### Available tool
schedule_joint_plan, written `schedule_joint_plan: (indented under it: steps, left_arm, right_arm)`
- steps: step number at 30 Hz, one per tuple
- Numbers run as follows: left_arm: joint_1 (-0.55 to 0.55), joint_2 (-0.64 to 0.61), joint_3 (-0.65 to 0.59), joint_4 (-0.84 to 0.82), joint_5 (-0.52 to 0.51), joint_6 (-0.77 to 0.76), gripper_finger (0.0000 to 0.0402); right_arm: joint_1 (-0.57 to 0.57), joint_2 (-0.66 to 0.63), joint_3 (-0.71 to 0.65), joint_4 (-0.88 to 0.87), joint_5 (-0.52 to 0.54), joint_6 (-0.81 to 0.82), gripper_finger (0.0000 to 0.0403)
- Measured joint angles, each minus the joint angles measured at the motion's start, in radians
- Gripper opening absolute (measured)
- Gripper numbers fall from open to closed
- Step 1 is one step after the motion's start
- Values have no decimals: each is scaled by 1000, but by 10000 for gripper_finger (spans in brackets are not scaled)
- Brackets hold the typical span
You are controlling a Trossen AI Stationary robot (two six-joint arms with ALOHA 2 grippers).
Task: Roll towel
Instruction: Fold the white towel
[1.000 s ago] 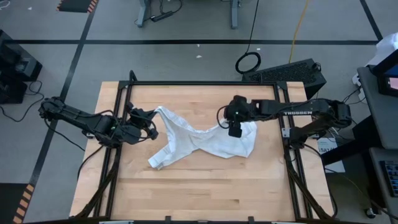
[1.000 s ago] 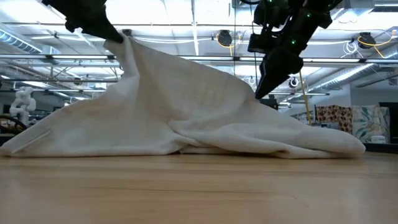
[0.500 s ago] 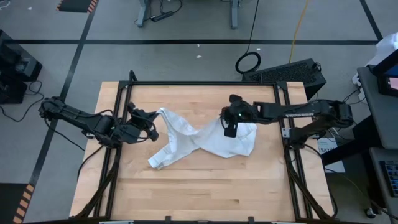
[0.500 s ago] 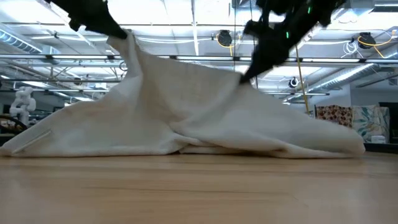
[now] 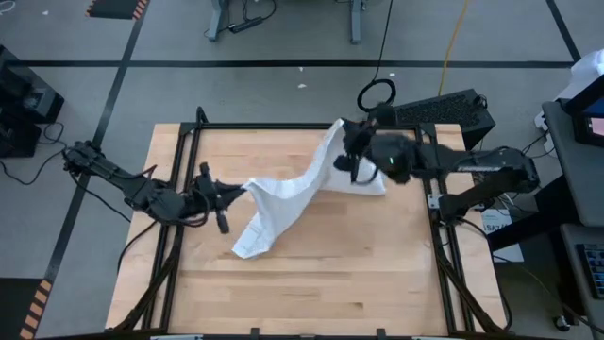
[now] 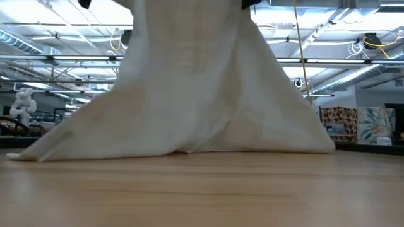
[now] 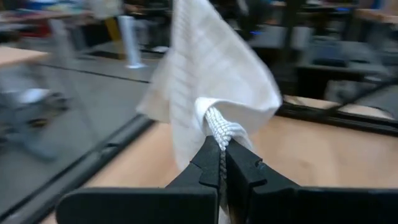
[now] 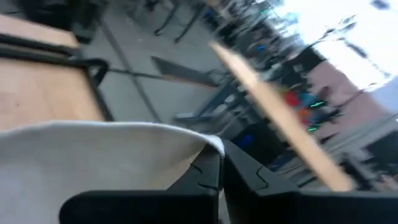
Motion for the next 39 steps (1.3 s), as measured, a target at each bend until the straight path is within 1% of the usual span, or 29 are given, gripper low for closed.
schedule_joint_plan:
  steps: [3, 5, 9, 12, 14, 18, 22, 26, 31, 35, 39]
  left_arm:
    - [0, -7, 0, -40, -119, -14, 6]
    - [1, -6, 0, -70, -168, -38, 6]
    - [-1, -5, 0, -112, -178, -88, 6]
    - [-6, -5, 0, -149, -177, -108, 6]
    - [-6, -5, 0, -160, -177, -109, 6]
    - [-6, -5, 0, -189, -178, -135, 6]
    - [-6, -5, 0, -240, -179, -176, 6]
    - [-6, -5, 0, -285, -181, -212, 6]
    - [-6, -5, 0, -290, -181, -212, 6]
    - [-6, -5, 0, -296, -181, -212, 6]
    - [-6, -4, 0, -309, -181, -213, 6]
  right_arm:
    - [-117, 24, 0, -78, -152, 98, 2]
    - [-182, 55, -3, -144, -204, 143, 2]
    - [-253, 113, -4, -249, -320, 240, 5]
    - [-259, 143, -4, -339, -436, 325, 22]
    - [-259, 155, -4, -408, -475, 366, 40]
    - [-259, 147, -52, -462, -476, 420, 81]
    - [-266, 110, -181, -415, -475, 486, 117]
    - [-260, 78, -337, -348, -485, 608, 137]
    - [-228, 64, -503, -220, -505, 781, 138]
    - [-218, 65, -606, -147, -503, 891, 125]
    - [-207, 66, -678, -132, -503, 982, 107]
